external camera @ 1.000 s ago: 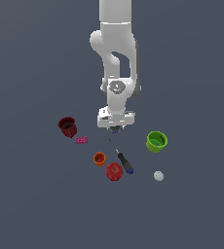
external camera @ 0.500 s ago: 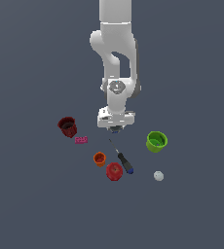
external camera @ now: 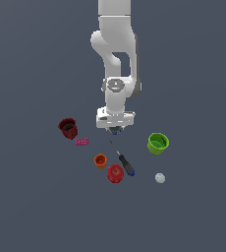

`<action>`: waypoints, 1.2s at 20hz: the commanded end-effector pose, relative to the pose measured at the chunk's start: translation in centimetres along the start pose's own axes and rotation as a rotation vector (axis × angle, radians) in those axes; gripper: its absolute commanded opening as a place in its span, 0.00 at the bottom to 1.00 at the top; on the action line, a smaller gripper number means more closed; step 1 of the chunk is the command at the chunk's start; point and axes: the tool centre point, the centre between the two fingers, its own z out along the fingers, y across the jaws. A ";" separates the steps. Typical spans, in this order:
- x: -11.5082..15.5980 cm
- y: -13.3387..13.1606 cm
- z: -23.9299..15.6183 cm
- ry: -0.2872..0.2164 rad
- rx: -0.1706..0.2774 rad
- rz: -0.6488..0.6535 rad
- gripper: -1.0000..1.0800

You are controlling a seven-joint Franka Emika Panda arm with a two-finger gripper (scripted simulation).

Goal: Pick up a designated object from a clutter of objects.

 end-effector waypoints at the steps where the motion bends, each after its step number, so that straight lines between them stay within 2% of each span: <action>1: 0.4 0.6 -1.0 0.001 0.000 0.000 0.00; 8: 1.9 3.1 -5.1 0.001 0.000 0.000 0.00; 24: 6.8 10.8 -17.8 0.002 0.002 -0.001 0.00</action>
